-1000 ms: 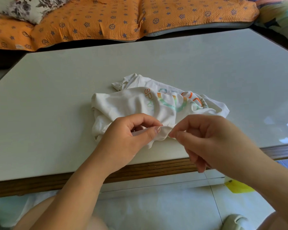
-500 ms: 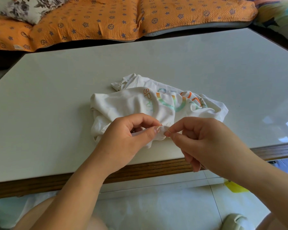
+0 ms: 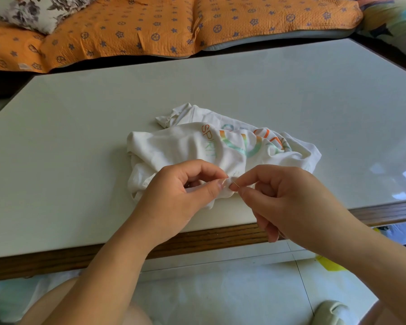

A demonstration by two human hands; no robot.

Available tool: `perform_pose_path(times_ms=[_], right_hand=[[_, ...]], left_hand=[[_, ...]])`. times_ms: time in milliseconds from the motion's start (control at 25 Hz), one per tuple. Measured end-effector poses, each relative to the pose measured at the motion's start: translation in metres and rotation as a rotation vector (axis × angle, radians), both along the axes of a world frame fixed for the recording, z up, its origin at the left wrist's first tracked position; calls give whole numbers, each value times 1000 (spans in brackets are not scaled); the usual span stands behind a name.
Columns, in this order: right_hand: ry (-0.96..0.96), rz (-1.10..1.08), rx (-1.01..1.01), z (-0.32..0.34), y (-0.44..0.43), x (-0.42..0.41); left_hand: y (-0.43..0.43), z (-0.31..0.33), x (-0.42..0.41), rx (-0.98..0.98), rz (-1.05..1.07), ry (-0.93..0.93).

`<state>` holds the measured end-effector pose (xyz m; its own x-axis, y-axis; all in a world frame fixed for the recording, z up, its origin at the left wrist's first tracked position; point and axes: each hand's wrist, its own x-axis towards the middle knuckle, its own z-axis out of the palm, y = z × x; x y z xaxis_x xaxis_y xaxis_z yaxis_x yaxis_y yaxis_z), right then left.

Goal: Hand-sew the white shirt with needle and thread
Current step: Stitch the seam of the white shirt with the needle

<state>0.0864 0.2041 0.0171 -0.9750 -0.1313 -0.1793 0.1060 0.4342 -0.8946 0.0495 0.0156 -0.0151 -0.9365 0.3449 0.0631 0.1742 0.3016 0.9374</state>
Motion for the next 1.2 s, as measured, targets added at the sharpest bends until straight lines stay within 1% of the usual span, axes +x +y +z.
perform_pose_path(times_ms=[240,400,520,640,840,920,1080,1120,1200], right_hand=[[6,-63,18,-7,-6,0],[-2,-80,-46,-8,-9,0],[-9,-102,-128,-8,-10,-1],[-3,-132,-218,-9,-12,-3],[-12,-91,-201,-10,-14,-6],[25,-94,-163,-9,-14,-7],[237,-202,-35,1,-4,-19],[257,-214,-53,4,0,-23],[233,-170,-155,10,4,-28]], left_hand=[[5,-3,3,-8,41,43],[9,-6,4,-14,94,77],[12,-7,4,17,105,91],[14,-11,5,6,103,141],[13,-9,7,-28,105,188],[13,-7,8,-32,110,185],[13,-2,8,-9,137,117],[13,0,9,4,132,90],[13,2,10,32,115,51]])
